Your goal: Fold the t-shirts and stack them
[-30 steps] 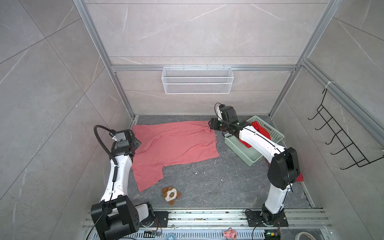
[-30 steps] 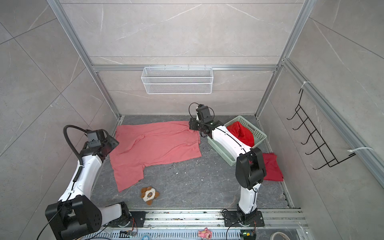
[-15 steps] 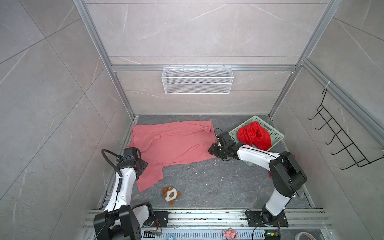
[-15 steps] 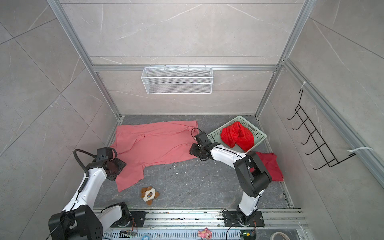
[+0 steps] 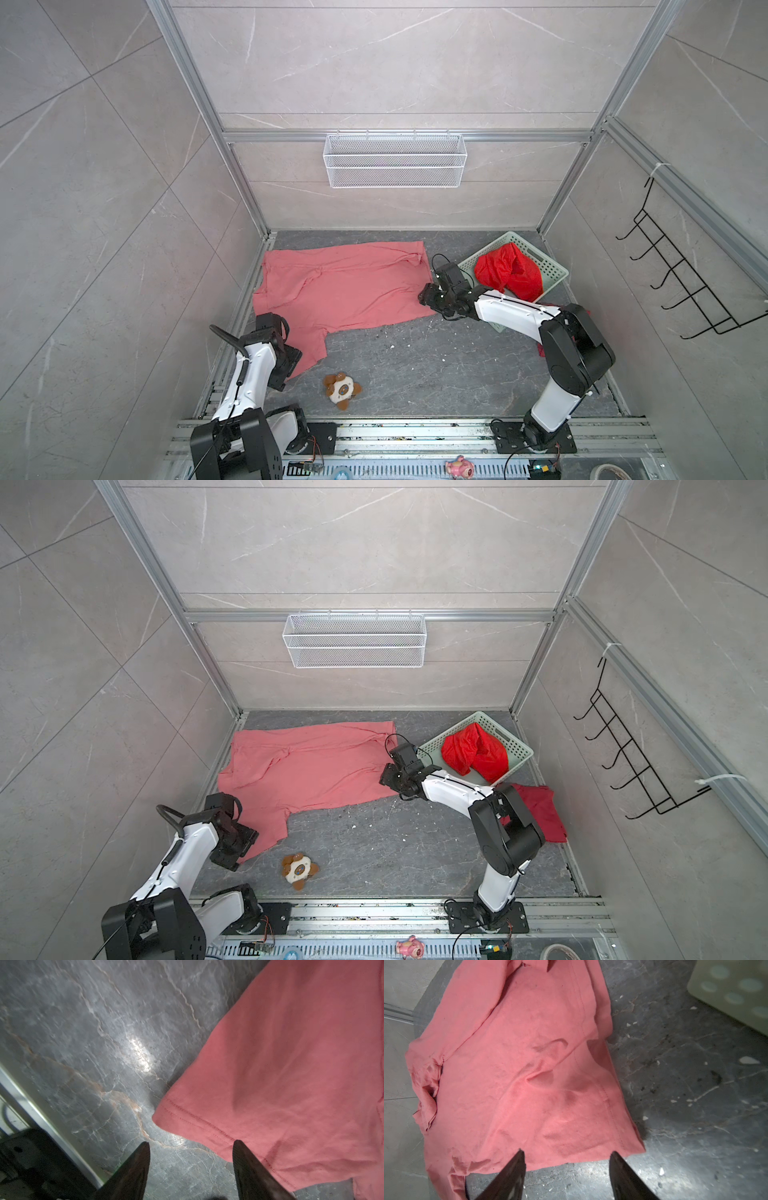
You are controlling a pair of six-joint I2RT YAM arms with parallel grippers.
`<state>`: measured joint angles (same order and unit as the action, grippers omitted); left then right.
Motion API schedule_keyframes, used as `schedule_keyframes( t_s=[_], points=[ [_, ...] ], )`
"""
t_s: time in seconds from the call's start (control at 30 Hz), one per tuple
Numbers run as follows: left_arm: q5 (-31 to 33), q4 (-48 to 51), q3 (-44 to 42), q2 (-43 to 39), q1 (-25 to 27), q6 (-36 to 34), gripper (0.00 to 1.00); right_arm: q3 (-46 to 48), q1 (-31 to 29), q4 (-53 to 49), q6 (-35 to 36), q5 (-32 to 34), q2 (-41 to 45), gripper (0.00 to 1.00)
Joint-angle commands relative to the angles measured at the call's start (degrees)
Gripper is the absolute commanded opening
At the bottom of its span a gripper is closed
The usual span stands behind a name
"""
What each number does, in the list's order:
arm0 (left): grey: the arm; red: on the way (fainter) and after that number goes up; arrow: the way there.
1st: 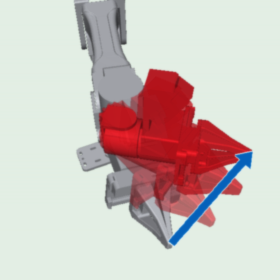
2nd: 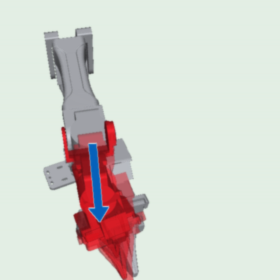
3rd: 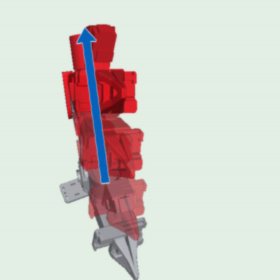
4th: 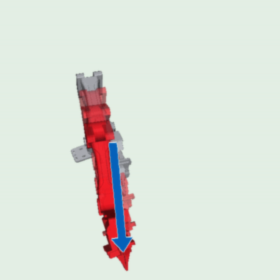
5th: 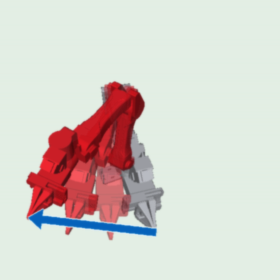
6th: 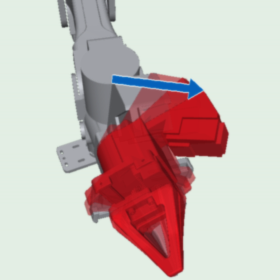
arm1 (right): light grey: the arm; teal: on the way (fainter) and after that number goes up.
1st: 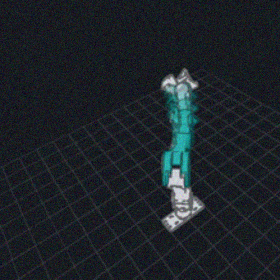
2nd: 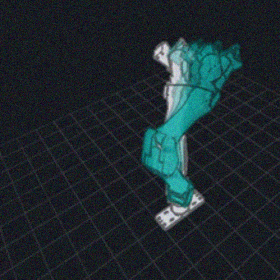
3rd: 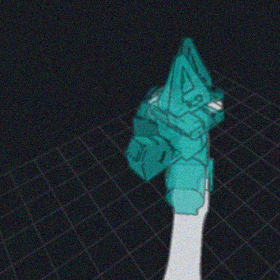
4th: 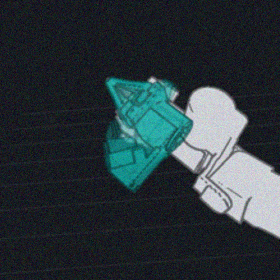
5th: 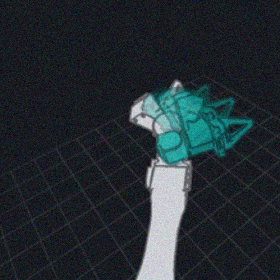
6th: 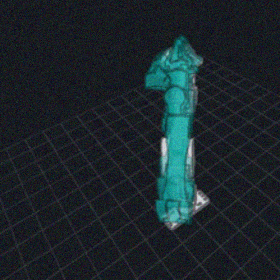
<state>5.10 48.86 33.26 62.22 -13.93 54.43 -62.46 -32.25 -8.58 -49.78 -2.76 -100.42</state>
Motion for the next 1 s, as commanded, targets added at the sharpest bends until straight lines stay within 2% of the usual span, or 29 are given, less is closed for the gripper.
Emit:
schedule_keyframes(
  t_s=[0.0,0.37,0.47,0.57,0.73,0.83,0.87,0.97],
  points=[
    [-1.19,-0.27,-0.58,0.1,-0.88,1.99,0.67,0.62,0.43,1.24,-0.54,-0.55,-1.78,0.66],
    [-3.38,-13.08,-8.35,1.83,-5.29,0.15,0.63,0.92,1.58,-2.92,0.34,0.73,-0.16,0.67],
    [-4.65,-16.48,-9.75,1.9,-7.08,-1.08,0.59,1.11,1.69,-3.43,0.38,1.56,0.62,0.67],
    [-5.43,-17.92,-9.67,1.68,-8.92,-2.23,0.49,0.76,1.66,-4.85,0.73,2.19,1.18,0.67],
    [-6.83,-18.88,-9.22,2.36,-9.78,-3.26,0.23,0.35,1.68,-8.92,-0.02,2.54,1.77,0.67],
    [-7.03,-19.2,-9.65,1.33,-9.79,-3.24,0.04,1.94,1.66,-10.57,-0.96,3.53,2.89,0.67],
    [-7.03,-19.24,-9.84,0.52,-9.79,-3.19,0.0,2.54,1.68,-10.86,-1.27,3.97,3.14,0.67],
    [-6.69,-18.91,-9.52,-2.02,-9.8,-2.85,0.0,3.4,1.57,-11.1,-1.82,4.98,2.41,0.67]
  ],
)
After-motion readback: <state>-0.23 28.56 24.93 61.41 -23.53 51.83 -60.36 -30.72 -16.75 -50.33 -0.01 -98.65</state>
